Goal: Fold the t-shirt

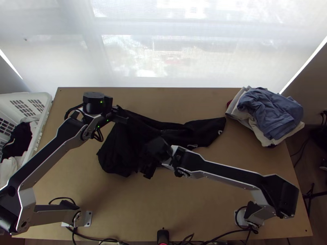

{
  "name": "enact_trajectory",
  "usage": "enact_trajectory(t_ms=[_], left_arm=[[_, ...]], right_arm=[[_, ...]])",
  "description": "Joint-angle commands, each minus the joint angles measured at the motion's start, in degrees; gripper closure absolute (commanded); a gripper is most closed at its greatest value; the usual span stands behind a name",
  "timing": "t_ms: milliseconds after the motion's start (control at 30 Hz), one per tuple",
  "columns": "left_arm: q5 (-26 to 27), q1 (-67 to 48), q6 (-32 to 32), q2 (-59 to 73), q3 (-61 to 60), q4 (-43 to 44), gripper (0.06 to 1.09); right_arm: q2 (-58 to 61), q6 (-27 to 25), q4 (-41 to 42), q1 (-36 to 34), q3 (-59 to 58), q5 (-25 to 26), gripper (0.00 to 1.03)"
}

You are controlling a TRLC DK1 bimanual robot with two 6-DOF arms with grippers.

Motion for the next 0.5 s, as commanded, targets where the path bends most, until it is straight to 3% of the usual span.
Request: enact_trajectory(t_ms=[0,467], left_arm=[[0.0,0.3,-1.1,1.0,0.4,0.7,1.05],[0.1,-0.1,-1.6,0.2,0.8,0.1,1.05]], right_arm=[[8.3,1.8,-0.2,5.1,5.3,-1.1,0.05],[17.0,2.5,0.3,5.3,8.5,-1.1,0.06]])
